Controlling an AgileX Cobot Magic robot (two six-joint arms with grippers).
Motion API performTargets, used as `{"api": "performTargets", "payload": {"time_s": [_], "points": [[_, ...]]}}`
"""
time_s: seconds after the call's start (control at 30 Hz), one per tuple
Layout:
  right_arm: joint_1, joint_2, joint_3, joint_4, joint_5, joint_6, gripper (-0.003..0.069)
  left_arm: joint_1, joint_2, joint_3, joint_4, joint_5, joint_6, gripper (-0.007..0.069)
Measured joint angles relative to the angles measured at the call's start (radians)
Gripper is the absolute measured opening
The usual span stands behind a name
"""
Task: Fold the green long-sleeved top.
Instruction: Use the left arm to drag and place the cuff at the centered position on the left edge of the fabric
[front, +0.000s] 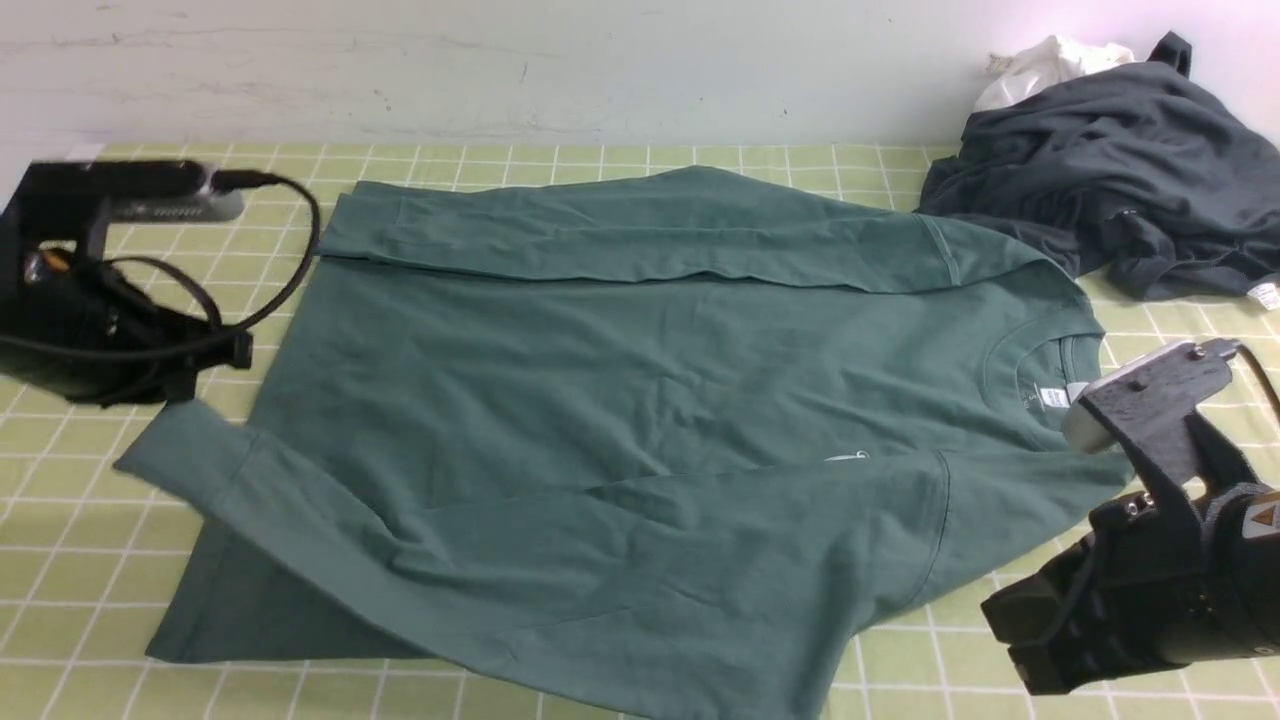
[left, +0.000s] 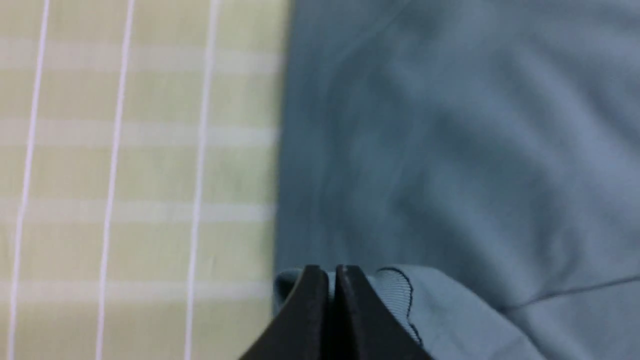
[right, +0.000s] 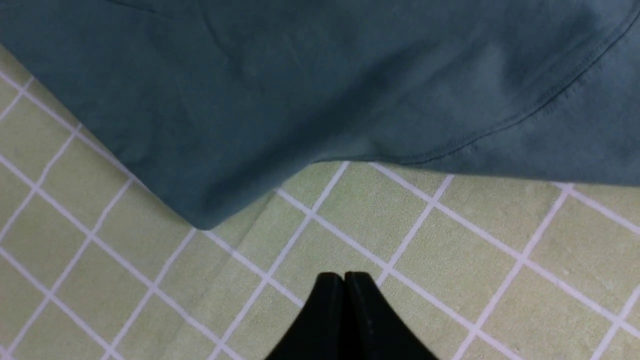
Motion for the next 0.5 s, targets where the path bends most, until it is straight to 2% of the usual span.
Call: {"api": "performTargets", "payload": {"time_s": [0.07,0.27,0.4,0.5], "points": [[0.0,0.0,0.0,-0.001,-0.005,-0.007,-0.0015,-0.043,0.0,-0.062,-0.003,-0.034,0.055,-0.0004],[0.0,0.0,0.0,-0.009,-0.009,-0.038,-0.0015,-0.107,0.0,-0.274,-0.005,-0.034,0.059,-0.0004],[0.0,0.0,0.0,-0.022,-0.013,-0.049,-0.0015,-0.121,-0.002,-0.398,-0.011,-0.024,0.057,-0.0004],[0.0,0.001,0.0,-0.022,-0.016,-0.049,-0.0015,-0.103,0.023,-0.413,-0.01,-0.024,0.057,-0.0004]]}}
